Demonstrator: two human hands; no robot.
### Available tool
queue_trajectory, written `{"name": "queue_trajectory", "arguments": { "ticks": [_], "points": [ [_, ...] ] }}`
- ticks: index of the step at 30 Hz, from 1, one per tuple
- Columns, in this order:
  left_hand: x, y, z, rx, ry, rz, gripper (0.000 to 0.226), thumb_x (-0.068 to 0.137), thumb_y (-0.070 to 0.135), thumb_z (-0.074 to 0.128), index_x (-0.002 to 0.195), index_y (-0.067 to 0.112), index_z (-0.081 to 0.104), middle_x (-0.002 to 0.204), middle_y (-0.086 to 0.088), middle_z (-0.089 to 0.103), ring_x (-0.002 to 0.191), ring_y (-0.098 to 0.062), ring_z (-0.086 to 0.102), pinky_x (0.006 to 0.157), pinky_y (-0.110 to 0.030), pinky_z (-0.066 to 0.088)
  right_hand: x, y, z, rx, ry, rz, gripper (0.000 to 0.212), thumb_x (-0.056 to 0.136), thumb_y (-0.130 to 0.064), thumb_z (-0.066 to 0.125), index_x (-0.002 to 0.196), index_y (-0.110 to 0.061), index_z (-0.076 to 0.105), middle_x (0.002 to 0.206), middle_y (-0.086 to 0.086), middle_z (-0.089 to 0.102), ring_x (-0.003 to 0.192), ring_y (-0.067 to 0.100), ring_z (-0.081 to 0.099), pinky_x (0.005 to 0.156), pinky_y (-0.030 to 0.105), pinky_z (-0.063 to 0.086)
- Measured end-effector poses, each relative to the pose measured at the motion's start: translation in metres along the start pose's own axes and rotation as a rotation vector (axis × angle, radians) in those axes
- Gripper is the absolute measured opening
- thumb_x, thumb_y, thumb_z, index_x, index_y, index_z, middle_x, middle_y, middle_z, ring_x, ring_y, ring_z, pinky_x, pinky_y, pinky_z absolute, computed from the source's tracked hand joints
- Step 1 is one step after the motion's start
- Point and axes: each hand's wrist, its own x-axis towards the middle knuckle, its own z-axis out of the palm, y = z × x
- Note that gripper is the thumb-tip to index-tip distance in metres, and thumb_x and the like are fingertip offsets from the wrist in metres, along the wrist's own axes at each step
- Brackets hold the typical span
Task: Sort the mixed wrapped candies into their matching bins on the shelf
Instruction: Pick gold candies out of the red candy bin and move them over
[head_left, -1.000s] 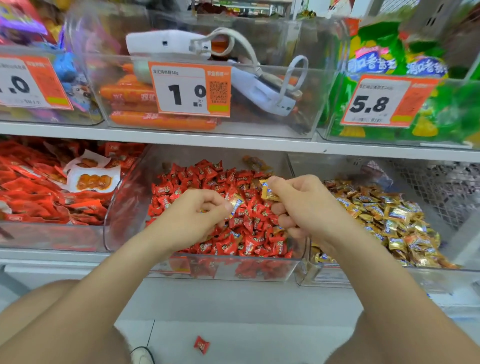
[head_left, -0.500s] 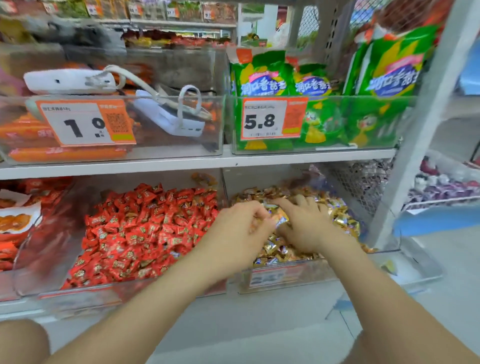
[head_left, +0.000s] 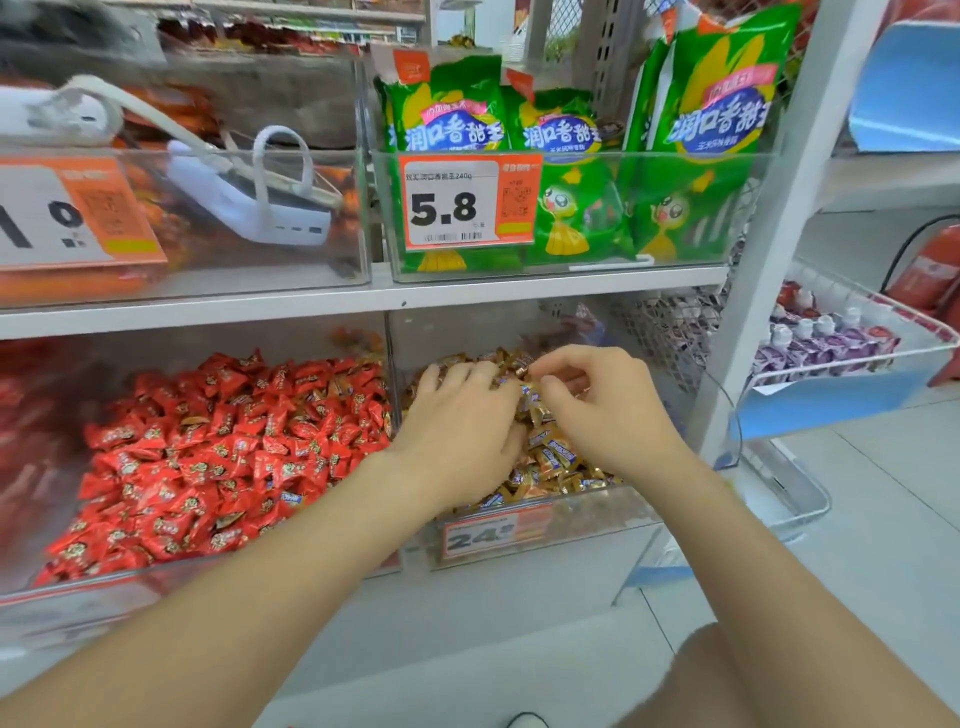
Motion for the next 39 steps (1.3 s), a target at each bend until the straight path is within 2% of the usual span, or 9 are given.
{"name": "queue_trajectory", "arguments": {
  "ticks": [3,6,11,19,26,29,33,37,39],
  "points": [
    [-0.044,-0.022,-0.013,-0.087,0.336,0.134,0.023,0.100,0.035,0.047,0.096,0.022,0.065,0.090,0.007,0.053,0.093,-0.022,0.051,0.078,-0.037,0.043,-0.011,-0.032,0.011,0.059,-0.034,-0.050,0.021,0.094,-0.016,0.063,0.101,-0.027,0.080,0.079,-0.014,0.073,0.077,-0.002,0.066,0.068,0.005,0.045],
    [-0.086,-0.060,-0.019,-0.086,0.425,0.012,0.018,0.097,0.034,0.051,0.086,0.023,0.060,0.080,0.008,0.051,0.081,-0.018,0.047,0.067,-0.030,0.032,-0.024,-0.073,0.035,0.051,-0.047,-0.191,0.025,0.095,-0.013,0.061,0.108,-0.026,0.078,0.099,-0.011,0.074,0.089,0.002,0.066,0.084,0.016,0.050],
    [-0.121,-0.143,-0.017,-0.070,0.076,-0.442,0.036,0.092,0.051,0.048,0.113,0.028,0.066,0.109,-0.001,0.055,0.107,-0.032,0.053,0.091,-0.044,0.049,-0.042,-0.139,0.104,-0.037,-0.216,-0.345,0.029,0.095,-0.015,0.055,0.117,-0.018,0.074,0.118,0.004,0.070,0.113,0.021,0.065,0.102,0.035,0.051],
    [-0.125,-0.221,-0.007,-0.244,-0.288,-0.961,0.116,0.080,0.080,0.066,0.157,0.005,0.022,0.158,-0.031,0.023,0.143,-0.053,0.032,0.117,-0.054,0.036,0.019,-0.159,0.200,-0.557,-0.358,-0.040,0.064,0.095,-0.035,0.049,0.143,0.006,0.044,0.144,0.031,0.047,0.135,0.048,0.040,0.115,0.052,0.032],
    [-0.113,-0.244,0.002,-0.443,-0.279,-1.054,0.165,0.049,0.077,0.090,0.163,0.001,-0.002,0.158,-0.033,0.015,0.145,-0.048,0.035,0.118,-0.050,0.040,0.063,-0.147,0.241,-0.321,-0.385,0.207,0.075,0.097,-0.047,0.049,0.162,-0.019,0.023,0.165,0.027,0.020,0.150,0.049,0.020,0.121,0.060,0.028],
    [-0.113,-0.251,0.005,-0.529,-0.266,-1.048,0.172,0.036,0.070,0.098,0.163,0.004,0.003,0.161,-0.028,0.027,0.146,-0.043,0.038,0.117,-0.049,0.043,0.071,-0.149,0.246,-0.301,-0.423,0.354,0.079,0.090,-0.058,0.048,0.158,-0.020,0.035,0.160,0.019,0.037,0.145,0.042,0.035,0.114,0.054,0.036],
    [-0.118,-0.259,0.004,-0.740,-0.211,-1.047,0.155,0.027,0.055,0.106,0.154,0.009,0.030,0.150,-0.011,0.049,0.137,-0.032,0.050,0.112,-0.044,0.047,0.072,-0.156,0.243,-0.135,-0.454,0.393,0.045,0.080,-0.045,0.048,0.110,-0.016,0.065,0.116,0.012,0.068,0.103,0.033,0.064,0.086,0.034,0.050],
    [-0.121,-0.255,0.008,-0.990,-0.219,-0.963,0.144,0.020,0.047,0.109,0.145,0.020,0.044,0.132,0.001,0.065,0.122,-0.023,0.062,0.108,-0.046,0.052,0.071,-0.165,0.246,0.152,-0.534,0.393,0.056,0.090,-0.053,0.045,0.131,-0.021,0.067,0.139,0.011,0.066,0.125,0.034,0.063,0.109,0.044,0.050],
    [-0.122,-0.251,0.002,-1.090,-0.264,-0.906,0.145,0.030,0.037,0.111,0.153,0.018,0.037,0.143,0.001,0.061,0.130,-0.023,0.060,0.113,-0.046,0.047,0.069,-0.168,0.241,0.312,-0.622,0.461,0.050,0.097,-0.054,0.041,0.124,-0.024,0.071,0.130,0.008,0.072,0.113,0.030,0.070,0.096,0.044,0.059]
  ]
}}
